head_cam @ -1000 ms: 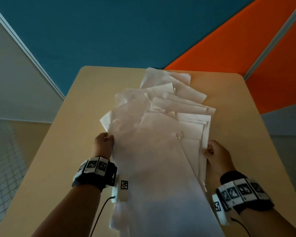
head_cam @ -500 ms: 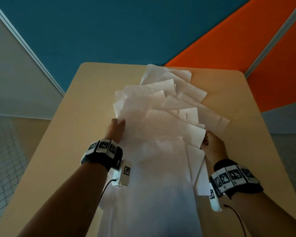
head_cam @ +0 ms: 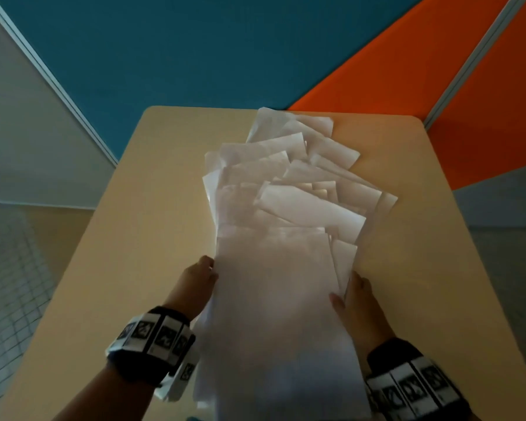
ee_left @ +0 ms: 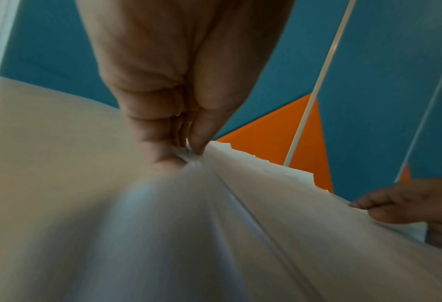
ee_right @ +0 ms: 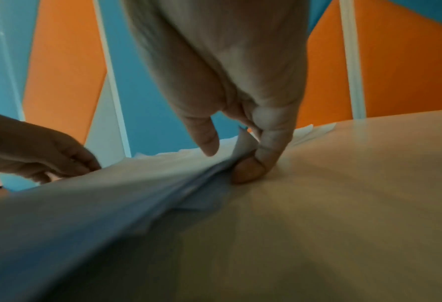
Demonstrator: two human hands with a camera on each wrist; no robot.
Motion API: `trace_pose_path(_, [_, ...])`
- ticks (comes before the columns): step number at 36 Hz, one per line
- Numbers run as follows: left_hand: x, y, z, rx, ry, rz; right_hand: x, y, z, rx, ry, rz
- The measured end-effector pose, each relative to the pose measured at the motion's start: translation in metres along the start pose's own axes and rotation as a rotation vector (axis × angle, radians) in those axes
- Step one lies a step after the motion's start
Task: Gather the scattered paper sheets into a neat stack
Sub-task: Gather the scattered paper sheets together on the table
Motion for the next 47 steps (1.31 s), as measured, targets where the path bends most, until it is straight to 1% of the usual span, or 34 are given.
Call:
trace_pose_path(3, [-0.007,0.011,0.002,0.03,0.054,0.028,0.003,0.01,-0.005,0.062,0.007,-0.05])
trace_pose_path(5, [-0.014,0.02,0.005,0.045,0.048,0.032,0.011,0.016,-0.006,0.077,0.037,-0.046])
trace_pose_path(7, [-0.02,0.021,0.012,0.022,0.04,-0.011,0.019,0.017,-0.002,0.066,0.055,-0.068])
trace_pose_path(11, [-0.023,0.006,0.026,-0.037,0.047,-0.031,0.024,0.01,0.008,0.052,0.039,-0.137])
trace_pose_path(14, [-0.02,-0.007,0.03,-0.037,0.066,-0.039,0.021,0.007,0.007,0.066,0.042,-0.201])
trace_pose_path(16, [-0.021,-0.004,0.029,0.006,0.095,0.05,0.022,0.01,0.006,0.049,0.02,-0.269])
trace_pose_path(18, [-0.024,0.001,0.027,0.048,0.107,0.248,0.028,0.018,0.008,0.054,-0.006,-0.345])
trace_pose_path(19, [-0.026,0.004,0.025,0.081,0.106,0.311,0.031,0.02,0.008,0.063,-0.008,-0.362])
trace_pose_path(20, [-0.027,0.009,0.023,0.117,0.099,0.345,0.032,0.02,0.009,0.071,0.0,-0.363])
trace_pose_path(22, [-0.025,0.012,0.022,0.135,0.08,0.346,0.031,0.017,0.01,0.076,0.018,-0.337])
trace_pose_path(28, [-0.018,-0.007,0.022,0.028,0.062,0.238,0.026,0.006,-0.002,0.066,0.042,-0.258])
trace_pose_path(30, [-0.02,-0.016,0.023,-0.069,0.091,0.189,0.026,0.009,-0.004,0.062,0.049,-0.258])
trace_pose_path(32, [-0.026,-0.026,0.025,-0.206,0.129,0.089,0.028,0.007,-0.006,0.036,0.052,-0.239])
trace_pose_path(34, [-0.032,-0.028,0.023,-0.283,0.189,-0.004,0.03,0.009,-0.007,0.039,0.039,-0.237])
trace_pose_path(35, [-0.031,-0.022,0.02,-0.266,0.203,-0.014,0.033,0.014,-0.007,0.063,0.013,-0.258])
trace_pose_path(37, [-0.026,-0.005,0.008,-0.151,0.205,-0.061,0.041,0.03,-0.012,0.139,-0.075,-0.302])
trace_pose_path(38, [-0.023,0.002,0.001,-0.09,0.202,-0.085,0.044,0.036,-0.017,0.145,-0.104,-0.282])
trace_pose_path(39, [-0.018,0.006,-0.005,-0.041,0.197,-0.088,0.045,0.037,-0.024,0.107,-0.126,-0.235])
trace_pose_path(40, [-0.014,0.008,-0.011,-0.021,0.204,-0.067,0.045,0.039,-0.033,0.079,-0.143,-0.209])
trace_pose_path(41, [-0.011,0.008,-0.015,-0.01,0.249,0.01,0.048,0.039,-0.045,0.075,-0.166,-0.214])
trace_pose_path(42, [-0.009,0.006,-0.022,0.003,0.264,0.046,0.048,0.04,-0.055,0.075,-0.174,-0.228])
trace_pose_path(44, [-0.009,0.006,-0.037,0.074,0.312,0.147,0.041,0.04,-0.067,0.082,-0.174,-0.239])
trace_pose_path(46, [-0.001,0.001,-0.052,0.088,0.271,0.178,0.027,0.038,-0.077,0.078,-0.144,-0.237])
trace_pose_path(47, [0.006,0.0,-0.055,0.101,0.261,0.235,0.02,0.037,-0.08,0.077,-0.128,-0.265])
Point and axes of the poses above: each hand's wrist, its own z-axis away from the middle knuckle, its own y-axis out of the back of the hand, x = y × z, the point moved 10 cm from there along -z, towards the middle knuckle, and after that the axes turned 5 degrees about z, right-handed, at the moved point
